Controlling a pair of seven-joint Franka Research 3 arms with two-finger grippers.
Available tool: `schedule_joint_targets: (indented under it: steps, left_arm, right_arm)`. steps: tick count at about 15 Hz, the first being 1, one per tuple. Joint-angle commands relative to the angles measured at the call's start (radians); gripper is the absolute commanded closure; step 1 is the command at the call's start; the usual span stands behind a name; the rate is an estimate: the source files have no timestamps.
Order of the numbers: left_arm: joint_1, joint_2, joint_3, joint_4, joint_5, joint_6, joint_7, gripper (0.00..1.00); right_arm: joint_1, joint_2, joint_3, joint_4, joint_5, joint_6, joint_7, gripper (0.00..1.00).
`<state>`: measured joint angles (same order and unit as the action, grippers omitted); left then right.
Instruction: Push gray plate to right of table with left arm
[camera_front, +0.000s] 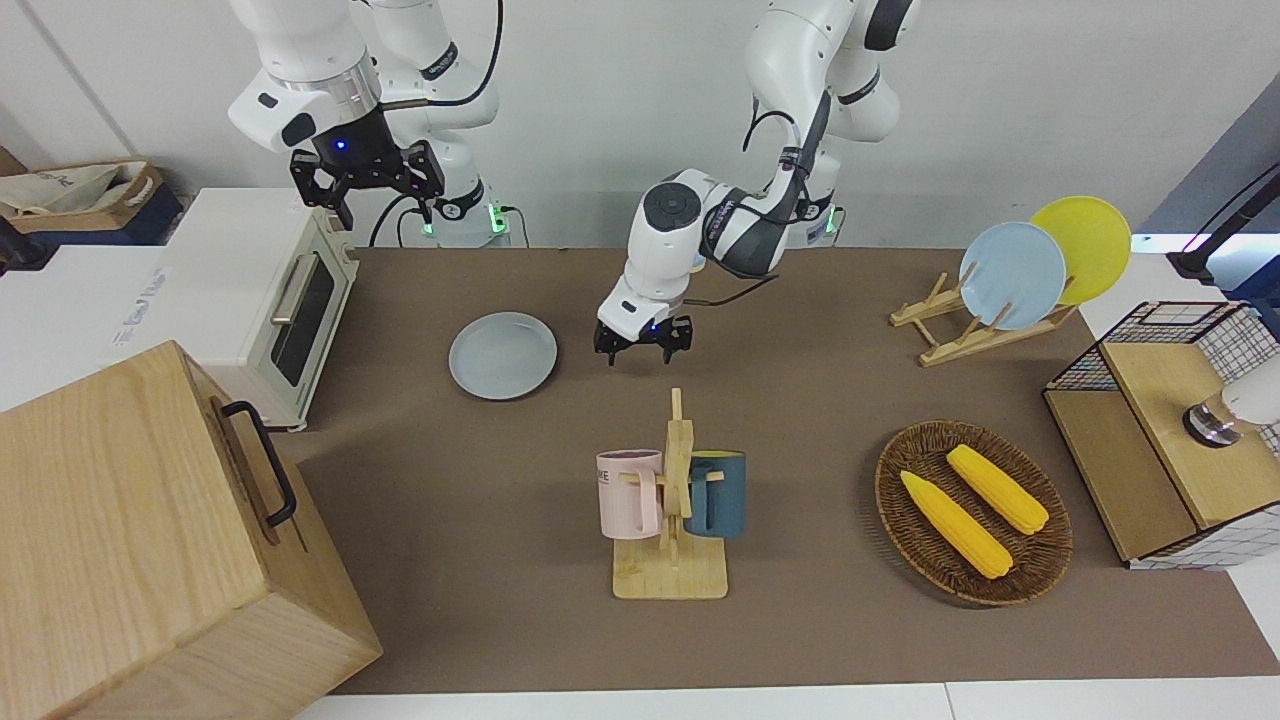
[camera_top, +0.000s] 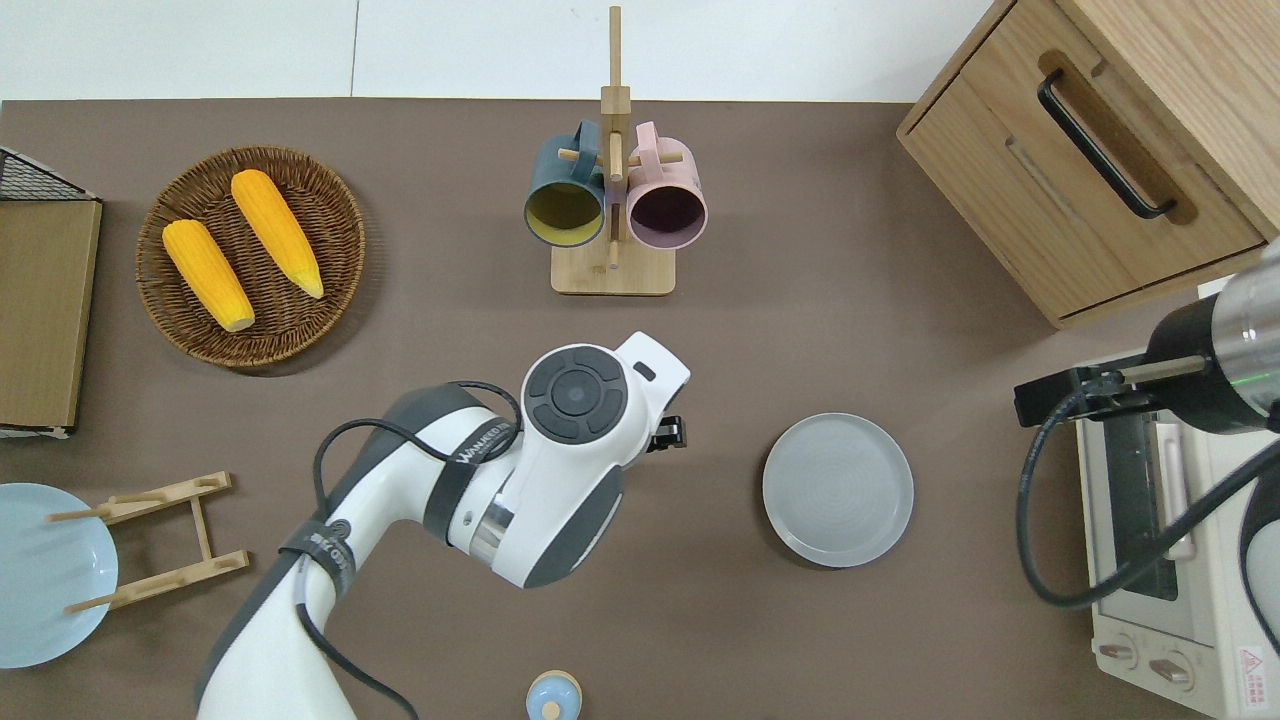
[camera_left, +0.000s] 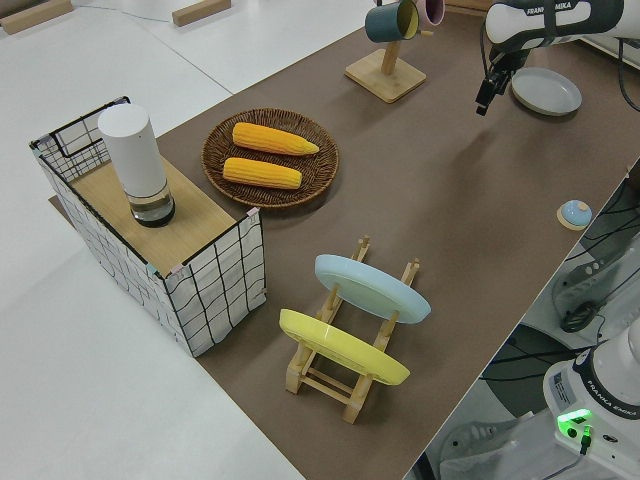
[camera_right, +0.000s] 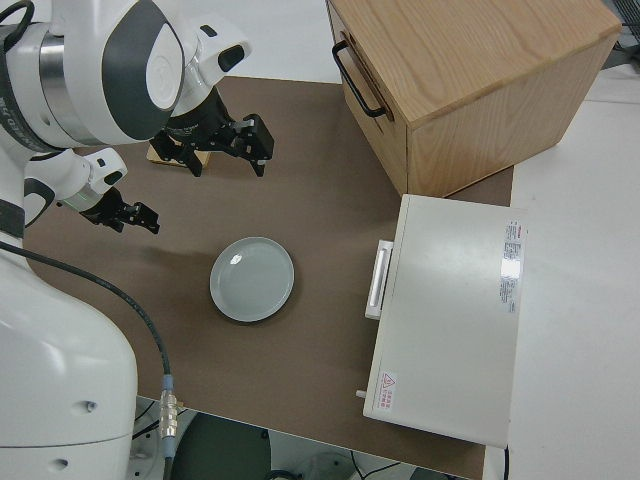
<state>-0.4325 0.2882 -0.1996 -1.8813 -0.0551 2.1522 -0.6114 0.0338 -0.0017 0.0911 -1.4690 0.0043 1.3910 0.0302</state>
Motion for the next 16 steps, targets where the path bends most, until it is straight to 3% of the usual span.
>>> schedule_joint_targets:
  steps: [1,6,12,16]
  left_arm:
    - [0.116,-0.087,-0.009,-0.048,-0.025,-0.119,0.169,0.01]
    - [0.256,-0.145,0.002,-0.019,-0.025,-0.302,0.370,0.01]
    - [0.396,-0.228,0.009,-0.006,0.038,-0.360,0.513,0.01]
    - [0.419,-0.250,0.064,0.062,0.072,-0.416,0.576,0.01]
  right_arm:
    - [-0.011,-0.008,0.006,-0.001,0.008,-0.012,-0.003,0.017]
    - [-0.011,-0.008,0.006,0.001,0.008,-0.012,-0.003,0.017]
    - [-0.011,-0.008,0.006,-0.001,0.008,-0.012,-0.003,0.017]
    - [-0.011,-0.008,0.006,0.001,0.008,-0.012,-0.003,0.017]
